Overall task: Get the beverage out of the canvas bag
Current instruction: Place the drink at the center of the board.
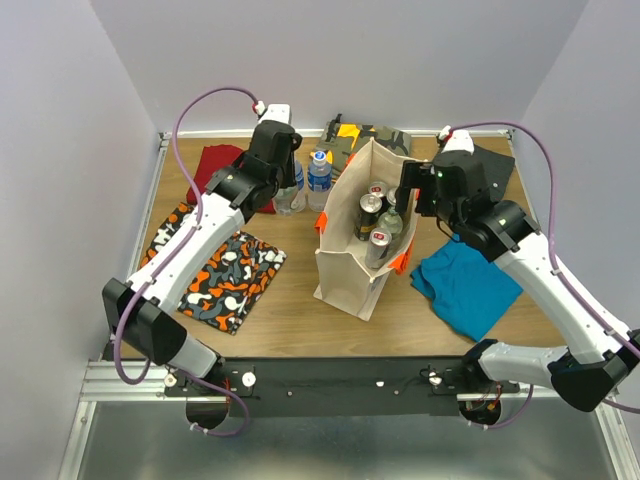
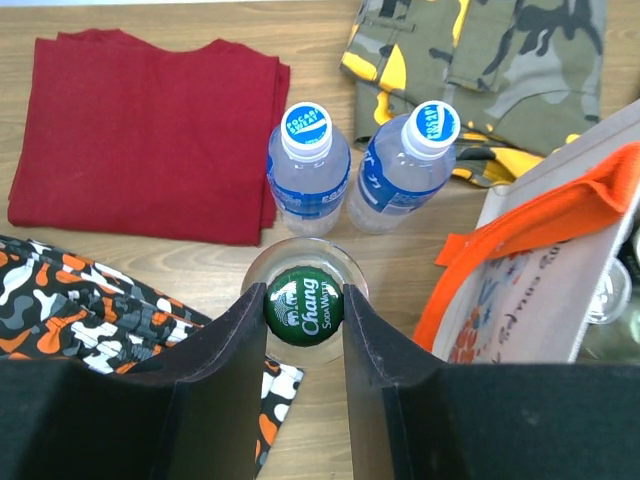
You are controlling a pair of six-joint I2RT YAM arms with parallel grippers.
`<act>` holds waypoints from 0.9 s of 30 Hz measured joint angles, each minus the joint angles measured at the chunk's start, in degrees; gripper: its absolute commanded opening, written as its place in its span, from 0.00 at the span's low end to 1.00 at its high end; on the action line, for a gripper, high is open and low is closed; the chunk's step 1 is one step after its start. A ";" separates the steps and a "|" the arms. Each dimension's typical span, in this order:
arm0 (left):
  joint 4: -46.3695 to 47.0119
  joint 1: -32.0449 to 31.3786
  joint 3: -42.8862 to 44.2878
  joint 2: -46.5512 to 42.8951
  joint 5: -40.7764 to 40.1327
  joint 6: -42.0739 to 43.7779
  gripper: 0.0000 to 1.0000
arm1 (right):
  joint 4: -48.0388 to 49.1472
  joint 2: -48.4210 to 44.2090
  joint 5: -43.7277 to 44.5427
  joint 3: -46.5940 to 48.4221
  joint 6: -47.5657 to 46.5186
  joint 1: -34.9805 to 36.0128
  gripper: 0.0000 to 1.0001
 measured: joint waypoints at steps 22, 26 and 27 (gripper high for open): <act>8.66 2.73 -6.23 9.88 -0.11 -0.07 0.00 | -1.29 0.66 -1.55 7.89 -2.78 0.00 1.00; 9.92 3.45 -6.40 11.91 0.37 -0.31 0.00 | -1.29 0.68 -1.55 7.89 -2.64 0.00 1.00; 10.12 3.63 -6.51 12.26 0.57 -0.35 0.00 | -1.29 0.74 -1.57 7.89 -2.60 0.00 1.00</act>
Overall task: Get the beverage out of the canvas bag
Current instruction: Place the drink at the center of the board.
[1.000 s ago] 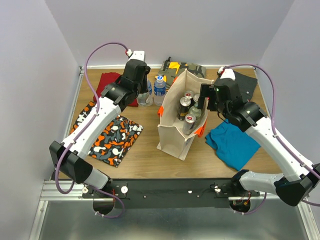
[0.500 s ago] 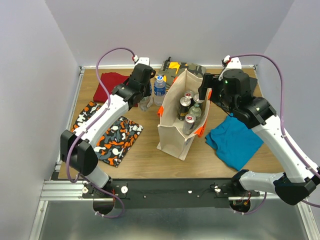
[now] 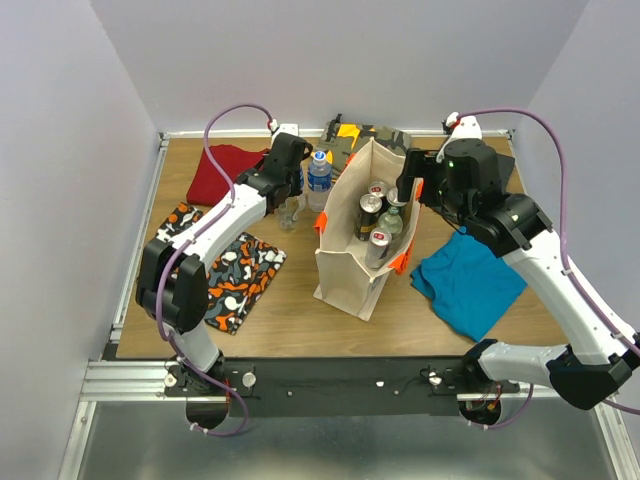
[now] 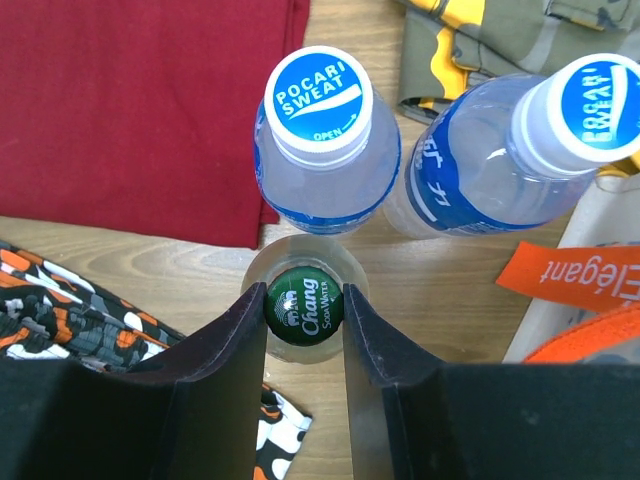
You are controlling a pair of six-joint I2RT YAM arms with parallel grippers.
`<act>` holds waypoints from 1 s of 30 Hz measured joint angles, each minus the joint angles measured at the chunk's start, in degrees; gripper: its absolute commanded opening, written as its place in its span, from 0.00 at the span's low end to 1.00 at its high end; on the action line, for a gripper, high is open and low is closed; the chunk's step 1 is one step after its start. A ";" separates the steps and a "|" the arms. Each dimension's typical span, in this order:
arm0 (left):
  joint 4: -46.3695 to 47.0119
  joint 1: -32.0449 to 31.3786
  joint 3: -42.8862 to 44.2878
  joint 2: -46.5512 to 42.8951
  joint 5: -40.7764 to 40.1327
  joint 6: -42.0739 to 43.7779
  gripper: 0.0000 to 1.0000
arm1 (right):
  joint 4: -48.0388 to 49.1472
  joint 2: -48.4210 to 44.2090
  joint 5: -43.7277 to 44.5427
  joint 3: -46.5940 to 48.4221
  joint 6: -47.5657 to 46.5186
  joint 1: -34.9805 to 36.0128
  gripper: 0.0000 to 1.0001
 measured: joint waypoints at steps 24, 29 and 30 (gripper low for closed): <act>4.13 1.62 -1.68 1.75 1.05 -1.90 0.00 | 0.00 2.73 -0.50 0.00 0.13 0.00 1.00; 3.76 1.62 -1.68 1.70 1.07 -2.32 0.34 | 0.00 2.86 -0.61 -0.09 0.11 0.00 1.00; 3.72 1.62 -1.68 1.70 1.09 -2.36 0.38 | 0.00 2.89 -0.66 -0.13 0.11 0.00 1.00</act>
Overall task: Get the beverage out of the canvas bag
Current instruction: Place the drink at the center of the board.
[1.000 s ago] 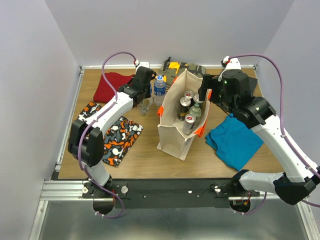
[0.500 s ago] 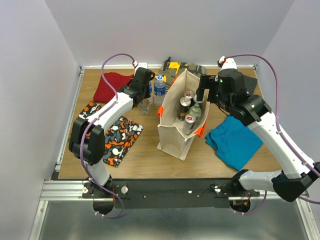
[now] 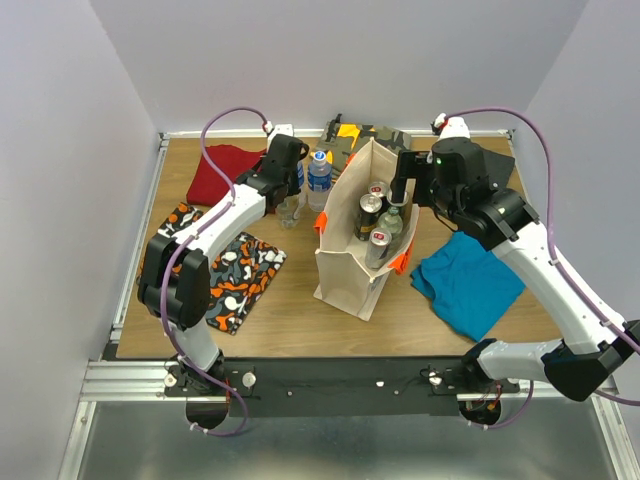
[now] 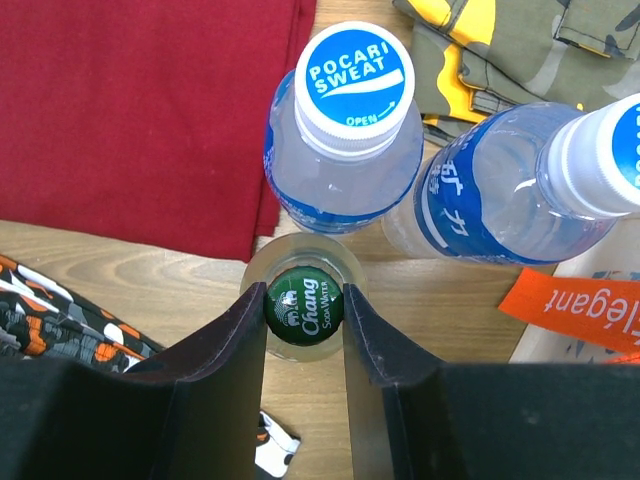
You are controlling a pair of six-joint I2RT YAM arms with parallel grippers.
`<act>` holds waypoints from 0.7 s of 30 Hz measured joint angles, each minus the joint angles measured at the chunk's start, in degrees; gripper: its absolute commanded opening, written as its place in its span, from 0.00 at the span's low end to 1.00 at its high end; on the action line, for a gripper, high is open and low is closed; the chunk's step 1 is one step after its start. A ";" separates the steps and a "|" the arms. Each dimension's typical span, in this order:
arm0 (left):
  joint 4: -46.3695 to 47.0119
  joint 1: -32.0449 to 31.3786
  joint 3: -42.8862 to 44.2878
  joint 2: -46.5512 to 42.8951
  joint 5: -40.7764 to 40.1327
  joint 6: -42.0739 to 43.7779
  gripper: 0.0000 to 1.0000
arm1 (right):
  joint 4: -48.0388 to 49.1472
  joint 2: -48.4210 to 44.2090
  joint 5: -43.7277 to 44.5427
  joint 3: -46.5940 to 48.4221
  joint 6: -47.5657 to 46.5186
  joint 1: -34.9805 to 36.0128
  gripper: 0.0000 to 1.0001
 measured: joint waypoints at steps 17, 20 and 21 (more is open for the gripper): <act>-1.75 -0.15 -1.33 -11.41 2.82 -2.45 0.68 | -0.09 -0.31 -0.90 -2.47 0.09 0.00 1.00; -4.35 -0.59 0.26 -13.44 5.18 -2.54 0.68 | -1.20 -1.27 -1.20 -3.69 0.63 0.00 1.00; -5.07 -0.76 1.20 -13.81 6.03 -2.54 0.69 | -1.84 -1.77 -1.51 -4.13 1.05 0.00 1.00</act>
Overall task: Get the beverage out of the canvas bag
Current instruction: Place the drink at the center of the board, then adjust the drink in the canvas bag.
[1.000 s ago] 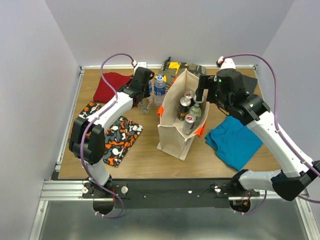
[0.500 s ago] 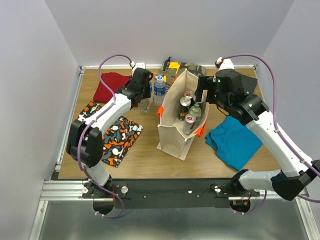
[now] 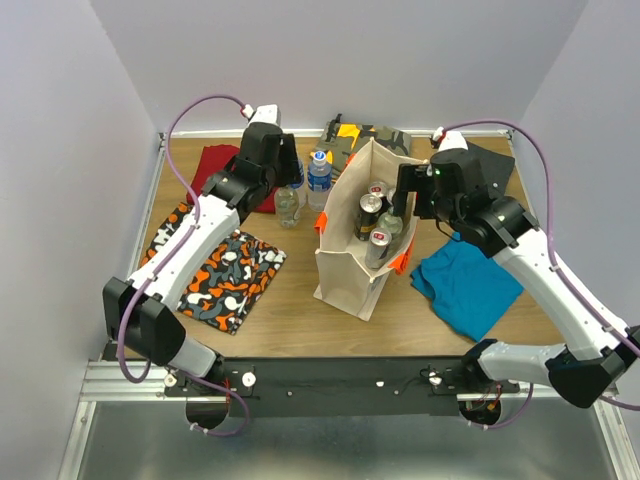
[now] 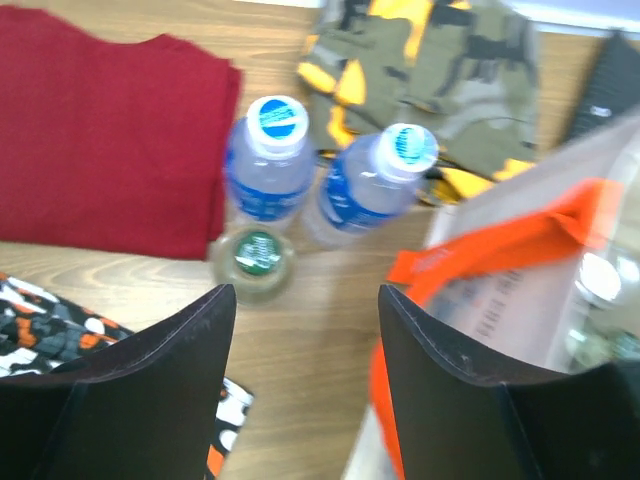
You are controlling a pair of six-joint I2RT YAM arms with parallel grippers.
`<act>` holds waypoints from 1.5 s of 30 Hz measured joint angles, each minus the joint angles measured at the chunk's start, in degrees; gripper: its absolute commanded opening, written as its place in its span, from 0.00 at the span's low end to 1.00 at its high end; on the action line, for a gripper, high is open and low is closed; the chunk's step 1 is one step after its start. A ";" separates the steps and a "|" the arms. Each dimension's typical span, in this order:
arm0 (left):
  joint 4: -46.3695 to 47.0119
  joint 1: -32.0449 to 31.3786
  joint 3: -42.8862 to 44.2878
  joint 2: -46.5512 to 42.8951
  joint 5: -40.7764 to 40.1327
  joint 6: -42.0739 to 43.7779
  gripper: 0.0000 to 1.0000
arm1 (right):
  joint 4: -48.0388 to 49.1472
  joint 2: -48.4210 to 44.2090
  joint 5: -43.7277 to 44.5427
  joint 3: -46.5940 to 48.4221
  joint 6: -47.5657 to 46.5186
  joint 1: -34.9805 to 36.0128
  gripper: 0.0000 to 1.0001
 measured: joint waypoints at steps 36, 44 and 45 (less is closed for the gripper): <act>-22.21 -18.25 29.46 12.76 16.72 8.41 0.74 | -9.99 -7.67 -6.45 -9.57 4.42 0.00 1.00; -25.53 -19.85 30.84 16.22 18.67 9.29 0.71 | -12.22 -7.28 -4.46 -9.57 6.34 0.00 1.00; -25.68 -20.06 30.88 17.00 18.93 9.31 0.71 | -12.70 -7.30 -3.93 -9.57 6.73 0.00 1.00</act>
